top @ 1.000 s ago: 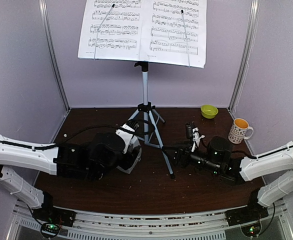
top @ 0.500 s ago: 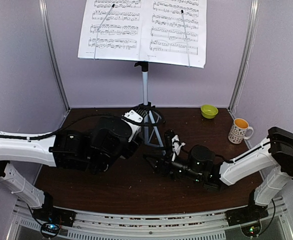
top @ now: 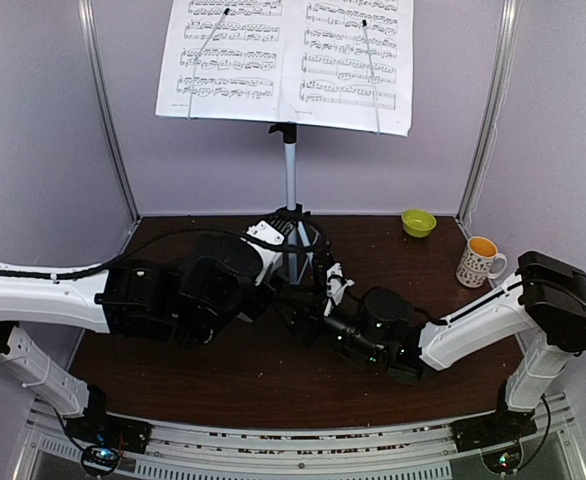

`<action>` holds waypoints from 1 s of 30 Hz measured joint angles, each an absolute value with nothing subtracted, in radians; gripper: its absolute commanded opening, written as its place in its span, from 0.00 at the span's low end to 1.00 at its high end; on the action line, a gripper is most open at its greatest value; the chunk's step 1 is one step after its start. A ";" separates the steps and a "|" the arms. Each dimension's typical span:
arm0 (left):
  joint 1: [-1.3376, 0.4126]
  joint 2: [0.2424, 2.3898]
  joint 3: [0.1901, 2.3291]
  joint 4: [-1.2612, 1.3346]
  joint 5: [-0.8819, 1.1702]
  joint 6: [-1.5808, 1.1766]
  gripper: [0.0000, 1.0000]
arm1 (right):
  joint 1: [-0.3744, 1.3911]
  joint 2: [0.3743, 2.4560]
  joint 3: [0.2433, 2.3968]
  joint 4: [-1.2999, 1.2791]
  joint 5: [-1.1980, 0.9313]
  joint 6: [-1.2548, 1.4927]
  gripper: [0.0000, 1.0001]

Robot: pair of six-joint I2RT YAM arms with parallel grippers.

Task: Set up the instrument practice props

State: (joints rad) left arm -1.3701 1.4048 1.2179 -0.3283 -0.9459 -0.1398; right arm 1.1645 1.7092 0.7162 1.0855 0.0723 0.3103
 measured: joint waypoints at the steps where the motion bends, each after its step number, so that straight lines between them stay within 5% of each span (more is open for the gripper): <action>1: -1.370 1.398 1.216 -0.327 -0.936 -0.141 0.22 | 1.165 1.713 0.721 1.083 0.081 0.311 0.40; 19: -1.375 1.301 1.156 -0.278 -0.844 -0.136 0.20 | 1.166 1.743 0.727 1.042 0.162 0.284 0.25; 30: -1.376 1.300 1.153 -0.262 -0.835 -0.118 0.18 | 1.173 1.739 0.727 1.044 0.170 0.257 0.00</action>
State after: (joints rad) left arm -1.3758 1.3003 1.1530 -0.2623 -0.8352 -0.1184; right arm 1.1732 1.7390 0.7265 1.0439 0.1696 0.2569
